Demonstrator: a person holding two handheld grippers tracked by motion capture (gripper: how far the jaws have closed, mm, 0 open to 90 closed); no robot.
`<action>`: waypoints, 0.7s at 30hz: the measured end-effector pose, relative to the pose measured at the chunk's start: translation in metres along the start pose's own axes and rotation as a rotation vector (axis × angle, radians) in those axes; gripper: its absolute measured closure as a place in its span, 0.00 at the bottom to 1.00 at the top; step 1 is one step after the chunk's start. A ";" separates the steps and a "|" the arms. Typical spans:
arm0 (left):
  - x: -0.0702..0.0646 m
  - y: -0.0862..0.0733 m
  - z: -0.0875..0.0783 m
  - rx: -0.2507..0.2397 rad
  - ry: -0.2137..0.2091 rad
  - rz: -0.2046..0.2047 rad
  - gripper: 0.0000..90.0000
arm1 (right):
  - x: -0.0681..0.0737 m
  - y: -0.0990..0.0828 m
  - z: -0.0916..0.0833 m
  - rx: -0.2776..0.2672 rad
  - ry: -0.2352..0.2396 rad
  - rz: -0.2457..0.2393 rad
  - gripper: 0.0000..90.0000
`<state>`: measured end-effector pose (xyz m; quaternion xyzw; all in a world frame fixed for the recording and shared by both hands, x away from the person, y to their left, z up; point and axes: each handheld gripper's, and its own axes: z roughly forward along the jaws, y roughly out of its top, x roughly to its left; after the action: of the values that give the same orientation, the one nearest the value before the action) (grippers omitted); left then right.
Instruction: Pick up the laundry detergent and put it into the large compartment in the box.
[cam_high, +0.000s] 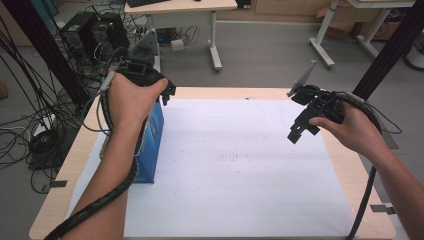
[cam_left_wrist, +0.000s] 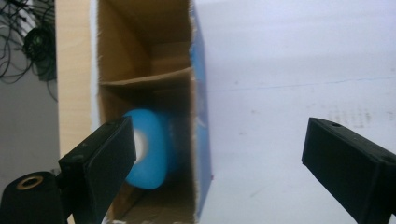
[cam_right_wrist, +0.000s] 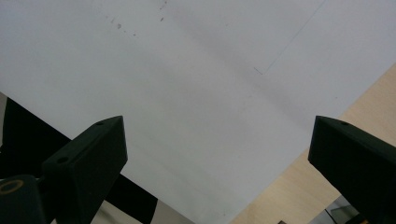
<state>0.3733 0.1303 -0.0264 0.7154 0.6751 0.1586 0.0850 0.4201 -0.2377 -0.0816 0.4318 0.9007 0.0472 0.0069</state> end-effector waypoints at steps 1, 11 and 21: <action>-0.006 0.001 -0.001 -0.004 -0.009 0.011 0.11 | 0.000 -0.001 0.000 -0.001 0.001 0.001 0.05; -0.031 0.008 0.000 -0.001 -0.023 0.070 0.11 | -0.004 -0.007 -0.003 -0.011 0.002 0.007 0.05; -0.035 0.007 0.003 0.007 -0.023 0.075 0.11 | -0.003 -0.007 -0.003 -0.013 0.003 -0.001 0.05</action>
<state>0.3799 0.0957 -0.0307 0.7423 0.6473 0.1511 0.0843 0.4170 -0.2448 -0.0789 0.4311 0.9007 0.0535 0.0083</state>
